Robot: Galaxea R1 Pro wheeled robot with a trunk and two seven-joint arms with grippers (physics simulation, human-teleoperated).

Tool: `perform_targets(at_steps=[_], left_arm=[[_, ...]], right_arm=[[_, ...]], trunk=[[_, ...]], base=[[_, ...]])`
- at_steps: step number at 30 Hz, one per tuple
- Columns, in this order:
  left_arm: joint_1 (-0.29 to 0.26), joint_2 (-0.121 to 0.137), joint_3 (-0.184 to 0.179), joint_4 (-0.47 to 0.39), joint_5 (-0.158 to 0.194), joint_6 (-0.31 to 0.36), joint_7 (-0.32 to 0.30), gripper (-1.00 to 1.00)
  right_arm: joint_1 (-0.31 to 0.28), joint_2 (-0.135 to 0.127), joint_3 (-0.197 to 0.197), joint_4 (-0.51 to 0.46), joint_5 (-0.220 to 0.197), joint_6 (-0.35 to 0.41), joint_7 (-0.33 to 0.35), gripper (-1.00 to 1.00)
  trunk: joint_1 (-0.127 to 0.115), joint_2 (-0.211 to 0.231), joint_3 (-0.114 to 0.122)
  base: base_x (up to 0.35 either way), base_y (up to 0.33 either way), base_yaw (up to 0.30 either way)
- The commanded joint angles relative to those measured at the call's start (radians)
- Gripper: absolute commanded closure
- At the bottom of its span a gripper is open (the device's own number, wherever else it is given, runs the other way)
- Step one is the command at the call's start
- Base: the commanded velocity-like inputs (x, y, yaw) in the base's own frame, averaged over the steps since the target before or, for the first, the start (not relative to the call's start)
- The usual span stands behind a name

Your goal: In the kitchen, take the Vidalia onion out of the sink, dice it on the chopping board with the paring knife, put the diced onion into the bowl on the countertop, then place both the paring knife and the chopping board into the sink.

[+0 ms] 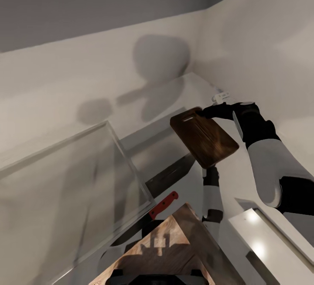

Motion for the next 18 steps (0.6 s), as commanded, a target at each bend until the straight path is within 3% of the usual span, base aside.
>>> perform_targets(at_steps=[1, 18], left_arm=[[0.001, 0.0, -0.004, -0.004, 0.008, 0.007, 0.004, -1.0], [0.001, 0.0, -0.004, -0.004, 0.008, 0.007, 0.005, -1.0]], right_arm=[[-0.001, 0.001, -0.005, -0.001, 0.01, 0.003, 0.009, -1.0], [-0.001, 0.005, -0.004, -0.014, 0.01, 0.002, 0.005, -1.0]], trunk=[[0.001, -0.002, -0.003], [0.001, -0.002, -0.018]], base=[[0.0, 0.0, 0.0], [0.0, 0.0, 0.0]])
